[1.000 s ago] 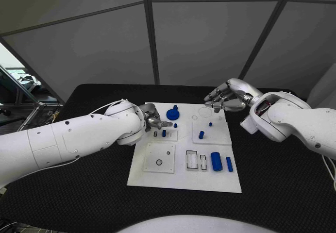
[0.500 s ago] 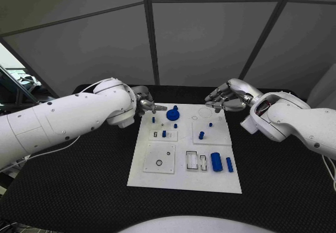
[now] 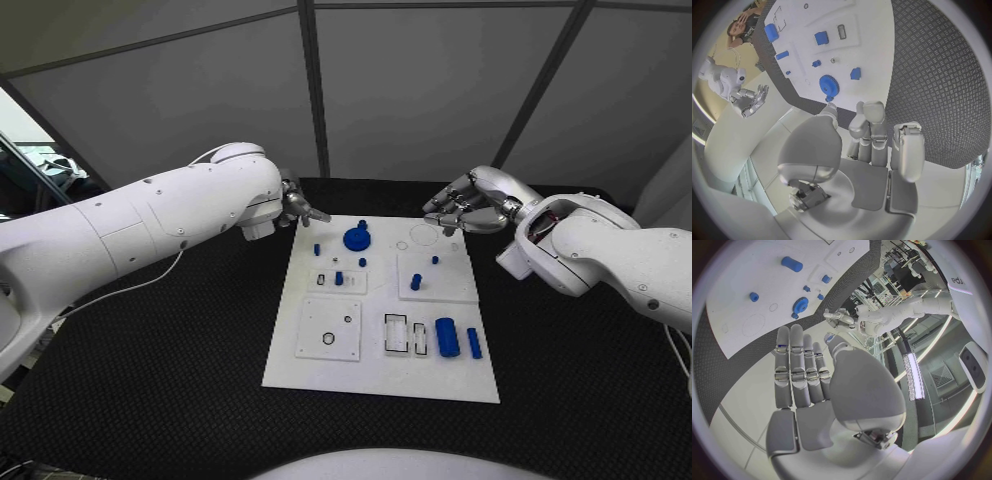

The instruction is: Assemble the parts on the task board

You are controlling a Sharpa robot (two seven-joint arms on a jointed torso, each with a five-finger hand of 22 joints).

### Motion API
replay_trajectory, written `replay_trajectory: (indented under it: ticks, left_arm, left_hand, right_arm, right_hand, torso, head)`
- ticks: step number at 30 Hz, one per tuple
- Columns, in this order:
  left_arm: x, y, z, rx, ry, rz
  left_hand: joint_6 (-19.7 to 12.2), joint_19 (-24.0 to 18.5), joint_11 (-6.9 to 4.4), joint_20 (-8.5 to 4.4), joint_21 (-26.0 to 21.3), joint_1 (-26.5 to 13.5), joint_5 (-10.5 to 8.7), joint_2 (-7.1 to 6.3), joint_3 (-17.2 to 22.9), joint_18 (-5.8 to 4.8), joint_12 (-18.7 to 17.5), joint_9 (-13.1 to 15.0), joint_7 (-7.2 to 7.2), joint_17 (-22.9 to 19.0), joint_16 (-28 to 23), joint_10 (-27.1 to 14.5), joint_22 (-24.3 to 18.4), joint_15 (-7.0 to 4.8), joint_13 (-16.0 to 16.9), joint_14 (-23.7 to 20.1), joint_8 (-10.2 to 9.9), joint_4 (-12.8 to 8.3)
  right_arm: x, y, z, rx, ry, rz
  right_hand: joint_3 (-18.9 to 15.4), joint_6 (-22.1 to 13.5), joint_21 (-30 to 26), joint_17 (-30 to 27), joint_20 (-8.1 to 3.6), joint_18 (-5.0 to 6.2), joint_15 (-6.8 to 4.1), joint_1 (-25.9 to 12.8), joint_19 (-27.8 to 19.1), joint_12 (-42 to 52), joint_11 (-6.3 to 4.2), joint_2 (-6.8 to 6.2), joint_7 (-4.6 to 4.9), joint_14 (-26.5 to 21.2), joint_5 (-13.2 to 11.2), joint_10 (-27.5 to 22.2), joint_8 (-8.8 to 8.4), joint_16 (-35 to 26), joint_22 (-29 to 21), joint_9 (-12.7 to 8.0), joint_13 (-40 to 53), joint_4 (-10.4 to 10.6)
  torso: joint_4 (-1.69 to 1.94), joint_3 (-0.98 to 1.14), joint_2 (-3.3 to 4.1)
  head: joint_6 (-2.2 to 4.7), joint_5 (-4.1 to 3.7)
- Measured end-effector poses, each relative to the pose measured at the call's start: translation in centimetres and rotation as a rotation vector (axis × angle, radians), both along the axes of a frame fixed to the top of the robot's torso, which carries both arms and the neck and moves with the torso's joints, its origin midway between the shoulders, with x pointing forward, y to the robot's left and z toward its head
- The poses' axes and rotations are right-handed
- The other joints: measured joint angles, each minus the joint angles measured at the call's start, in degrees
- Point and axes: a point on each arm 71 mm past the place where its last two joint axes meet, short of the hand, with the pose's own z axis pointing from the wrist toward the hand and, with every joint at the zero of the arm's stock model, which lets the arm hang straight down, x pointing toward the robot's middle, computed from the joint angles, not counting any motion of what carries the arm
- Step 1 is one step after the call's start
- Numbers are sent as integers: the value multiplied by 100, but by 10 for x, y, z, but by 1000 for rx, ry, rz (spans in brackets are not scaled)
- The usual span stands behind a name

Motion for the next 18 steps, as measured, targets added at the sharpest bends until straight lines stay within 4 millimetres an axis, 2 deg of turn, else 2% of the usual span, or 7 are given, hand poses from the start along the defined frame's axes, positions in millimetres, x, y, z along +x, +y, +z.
replay_trajectory:
  ticks: [11,18]
  left_arm:
    - [5,-10,-16,33,67,-42]
    - [6,-12,-18,50,81,-57]
  left_hand:
    - [0,0,0,0,0,30,0,30,-31,0,25,-67,0,0,0,0,0,40,10,0,-24,0]
    - [21,0,0,0,0,59,0,59,-94,0,25,-118,21,1,0,0,0,39,17,0,-48,31]
  right_arm:
    - [1,2,0,0,0,3]
    - [2,2,-1,-1,0,0]
  right_hand:
    - [0,0,0,6,20,0,0,0,20,0,0,0,0,0,0,0,0,0,-1,0,1,0]
    - [0,0,0,11,20,0,0,0,20,0,0,0,0,0,26,0,0,-22,-13,0,-5,0]
  torso:
    - [-10,-2,4]
    - [-10,3,-6]
  head:
    - [-26,16]
    - [-36,16]
